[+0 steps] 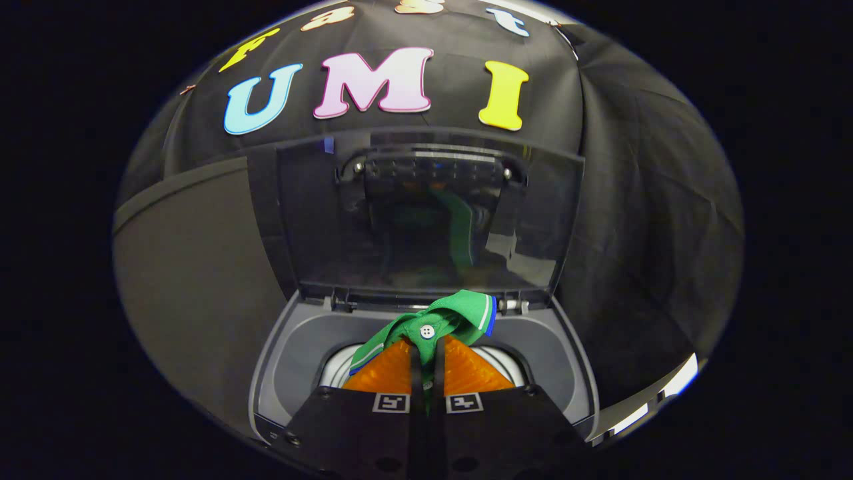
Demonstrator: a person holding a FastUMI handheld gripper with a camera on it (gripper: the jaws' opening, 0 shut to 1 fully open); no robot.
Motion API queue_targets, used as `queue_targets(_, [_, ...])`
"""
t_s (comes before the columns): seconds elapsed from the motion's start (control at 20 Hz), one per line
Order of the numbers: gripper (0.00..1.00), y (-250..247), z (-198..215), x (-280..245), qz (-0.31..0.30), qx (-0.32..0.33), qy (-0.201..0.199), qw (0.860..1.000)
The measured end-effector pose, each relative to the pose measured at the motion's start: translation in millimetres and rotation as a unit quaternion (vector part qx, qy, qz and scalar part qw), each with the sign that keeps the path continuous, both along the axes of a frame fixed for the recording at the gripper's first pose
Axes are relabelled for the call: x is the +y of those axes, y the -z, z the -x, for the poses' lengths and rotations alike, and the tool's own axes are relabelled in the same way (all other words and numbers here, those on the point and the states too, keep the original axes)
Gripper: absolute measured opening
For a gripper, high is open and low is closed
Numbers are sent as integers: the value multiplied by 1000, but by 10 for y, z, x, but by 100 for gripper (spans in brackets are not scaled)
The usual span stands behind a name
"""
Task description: Put the clothes into the washing machine and then close the washing machine lid.
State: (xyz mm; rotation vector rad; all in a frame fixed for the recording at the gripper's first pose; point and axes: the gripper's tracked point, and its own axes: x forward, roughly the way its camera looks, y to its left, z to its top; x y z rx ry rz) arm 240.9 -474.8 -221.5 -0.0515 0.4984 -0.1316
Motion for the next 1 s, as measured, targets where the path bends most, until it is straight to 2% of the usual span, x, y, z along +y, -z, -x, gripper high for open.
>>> queue_targets(0.5, [5,820,56,-73,-13,113,18,993])
queue_targets(1.0, [5,1107,61,21,-32,155,8,987])
